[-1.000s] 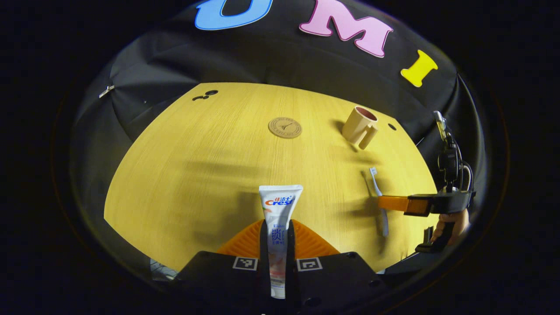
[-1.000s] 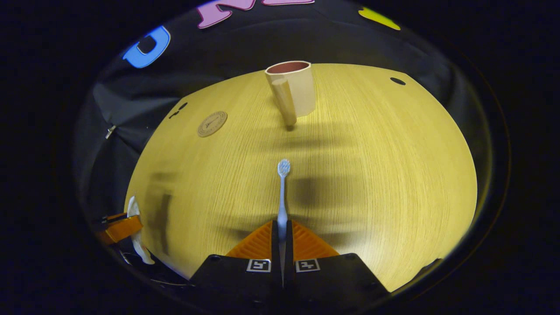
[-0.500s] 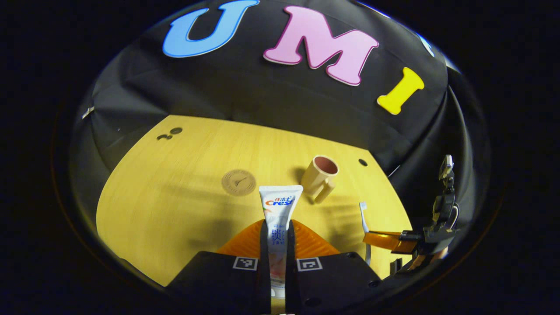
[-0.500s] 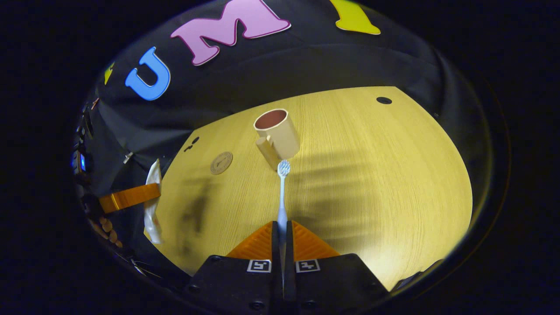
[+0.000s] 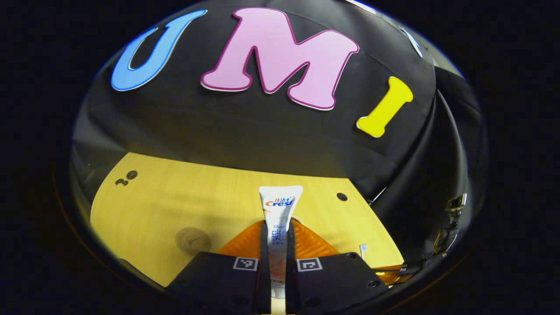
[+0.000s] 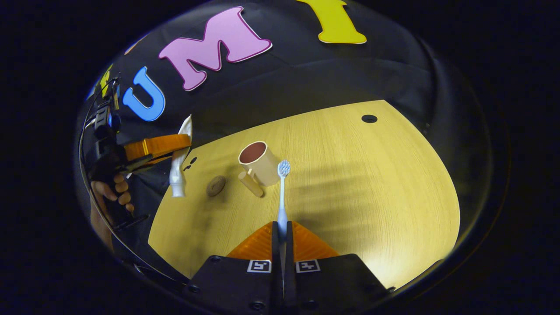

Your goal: Put the toothbrush and toothpaste on the desktop into the cup, then pick up the cup and place it on the coaster on the desktop.

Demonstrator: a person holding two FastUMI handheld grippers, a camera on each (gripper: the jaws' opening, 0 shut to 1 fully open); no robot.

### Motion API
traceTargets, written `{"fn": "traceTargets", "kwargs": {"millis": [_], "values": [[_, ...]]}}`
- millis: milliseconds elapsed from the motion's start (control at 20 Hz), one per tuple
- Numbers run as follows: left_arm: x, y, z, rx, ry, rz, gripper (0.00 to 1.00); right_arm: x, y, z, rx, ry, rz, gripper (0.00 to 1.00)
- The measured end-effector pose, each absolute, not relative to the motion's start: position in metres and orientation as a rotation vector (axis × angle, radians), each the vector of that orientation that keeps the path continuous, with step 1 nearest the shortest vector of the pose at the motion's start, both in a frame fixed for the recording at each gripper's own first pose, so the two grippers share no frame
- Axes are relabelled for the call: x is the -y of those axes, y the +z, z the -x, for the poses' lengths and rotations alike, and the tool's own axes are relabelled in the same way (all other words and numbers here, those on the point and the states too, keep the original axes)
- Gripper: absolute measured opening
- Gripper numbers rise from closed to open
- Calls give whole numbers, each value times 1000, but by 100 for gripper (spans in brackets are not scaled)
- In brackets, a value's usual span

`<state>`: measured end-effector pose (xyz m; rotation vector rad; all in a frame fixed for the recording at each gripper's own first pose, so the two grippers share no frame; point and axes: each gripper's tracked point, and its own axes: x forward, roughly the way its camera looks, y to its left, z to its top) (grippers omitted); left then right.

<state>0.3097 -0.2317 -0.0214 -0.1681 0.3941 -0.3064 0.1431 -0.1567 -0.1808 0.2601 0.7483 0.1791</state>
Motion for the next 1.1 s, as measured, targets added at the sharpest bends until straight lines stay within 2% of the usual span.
{"fn": "traceTargets", "kwargs": {"millis": [50,100,150,600,1100], "values": [[238,-19,-322,-379,-316,158,18,160,-178,-145,-746,175,-281,5],[245,-16,-334,-367,-323,151,13,161,-175,-149,-743,175,-316,5],[253,-16,-345,-349,-339,150,18,162,-172,-152,-737,175,-340,5],[296,-37,-421,-251,-411,157,18,195,-190,-169,-778,140,-354,6],[290,-83,-417,-207,-418,151,20,184,-201,-180,-802,170,-349,6]]}}
